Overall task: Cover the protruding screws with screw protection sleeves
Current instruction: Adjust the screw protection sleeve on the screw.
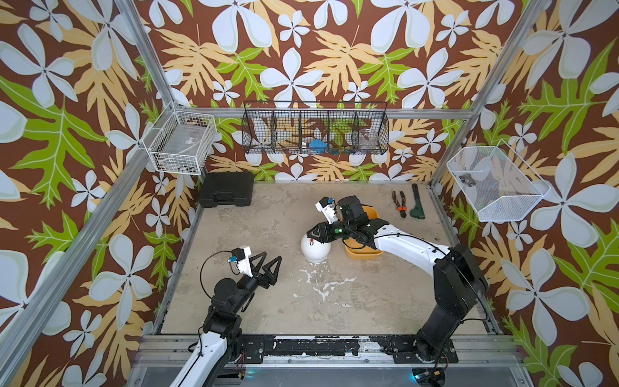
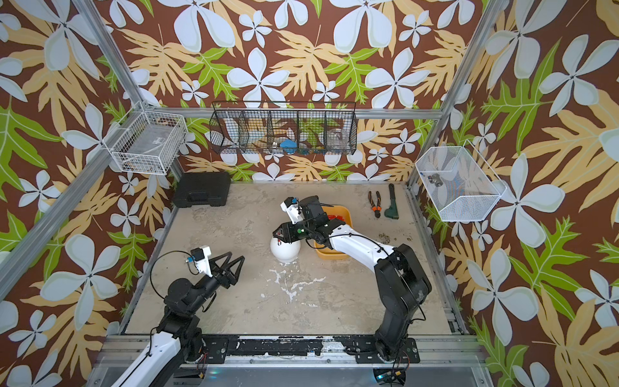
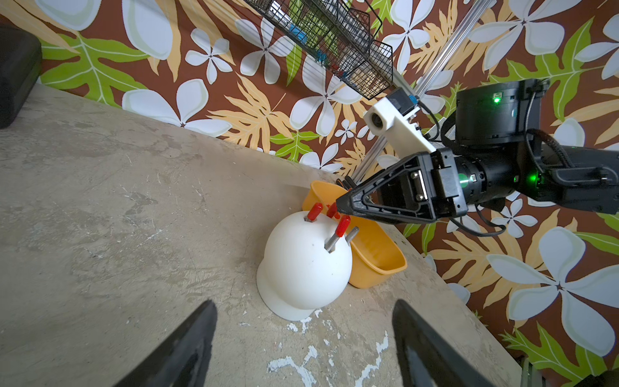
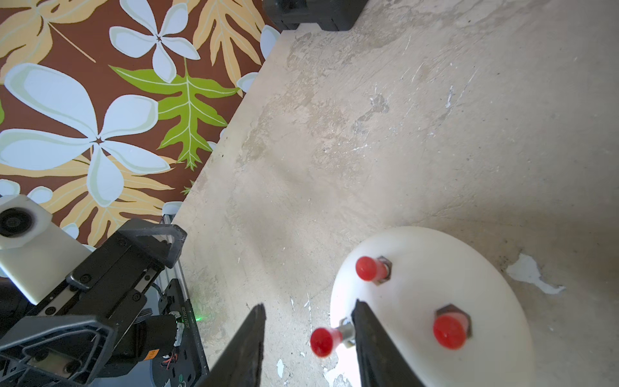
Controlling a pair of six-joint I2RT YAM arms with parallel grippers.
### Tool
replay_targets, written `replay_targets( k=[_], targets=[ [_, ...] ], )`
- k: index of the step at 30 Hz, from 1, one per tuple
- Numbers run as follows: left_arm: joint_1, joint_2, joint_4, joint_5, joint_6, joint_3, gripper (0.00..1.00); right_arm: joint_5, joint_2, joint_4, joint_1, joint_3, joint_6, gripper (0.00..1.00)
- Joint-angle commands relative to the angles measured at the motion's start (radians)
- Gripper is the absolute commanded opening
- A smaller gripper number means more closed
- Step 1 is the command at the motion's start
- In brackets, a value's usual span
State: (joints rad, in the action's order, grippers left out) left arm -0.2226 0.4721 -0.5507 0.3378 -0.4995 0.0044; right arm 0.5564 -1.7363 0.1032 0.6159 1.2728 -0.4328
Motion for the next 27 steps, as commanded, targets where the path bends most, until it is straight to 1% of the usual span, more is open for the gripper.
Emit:
replay_targets(
  k=[1, 3, 5, 7, 8, 9, 10, 11, 12, 15, 22, 25, 27],
  targets=[
    [0.0, 0.0, -0.032, 0.004, 0.011, -0.05, 0.83, -0.039, 0.012, 0.021, 0.002, 0.026, 0.02, 0.51],
    [0.0, 0.0, -0.032, 0.006, 0.012, -0.05, 0.83, -0.052, 0.016, 0.031, 0.002, 0.034, 0.018, 0.55],
    [0.001, -0.001, -0.032, 0.005, 0.011, -0.05, 0.83, -0.073, 0.02, 0.047, 0.002, 0.043, 0.016, 0.55],
    [0.002, -0.001, -0.034, 0.005, 0.012, -0.05, 0.83, -0.05, 0.031, 0.039, 0.002, 0.046, 0.007, 0.42],
    [0.0, -0.001, -0.033, 0.004, 0.01, -0.05, 0.83, -0.016, 0.032, 0.03, 0.002, 0.047, -0.009, 0.31],
    [0.001, -0.001, -0.032, 0.005, 0.01, -0.05, 0.83, 0.044, 0.031, 0.014, 0.002, 0.051, -0.023, 0.2],
    [0.001, -0.001, -0.033, 0.007, 0.01, -0.05, 0.83, 0.106, 0.025, 0.001, 0.002, 0.051, -0.046, 0.14],
    [0.0, -0.001, -0.034, 0.006, 0.01, -0.051, 0.83, 0.17, 0.017, -0.029, 0.002, 0.044, -0.082, 0.06],
    [0.001, -0.001, -0.033, 0.005, 0.011, -0.05, 0.83, 0.217, 0.009, -0.058, 0.002, 0.036, -0.116, 0.0],
    [0.001, -0.003, -0.033, 0.009, 0.01, -0.051, 0.83, 0.32, -0.016, -0.159, 0.002, -0.006, -0.215, 0.0],
    [0.002, -0.013, -0.029, 0.01, 0.011, -0.053, 0.83, 0.347, -0.054, -0.244, -0.01, -0.046, -0.263, 0.0],
    [0.001, -0.013, -0.029, 0.01, 0.011, -0.053, 0.83, 0.393, -0.071, -0.326, -0.023, -0.063, -0.322, 0.0],
    [0.001, -0.013, -0.029, 0.01, 0.012, -0.053, 0.83, 0.386, -0.078, -0.321, -0.027, -0.058, -0.316, 0.0]
  ],
)
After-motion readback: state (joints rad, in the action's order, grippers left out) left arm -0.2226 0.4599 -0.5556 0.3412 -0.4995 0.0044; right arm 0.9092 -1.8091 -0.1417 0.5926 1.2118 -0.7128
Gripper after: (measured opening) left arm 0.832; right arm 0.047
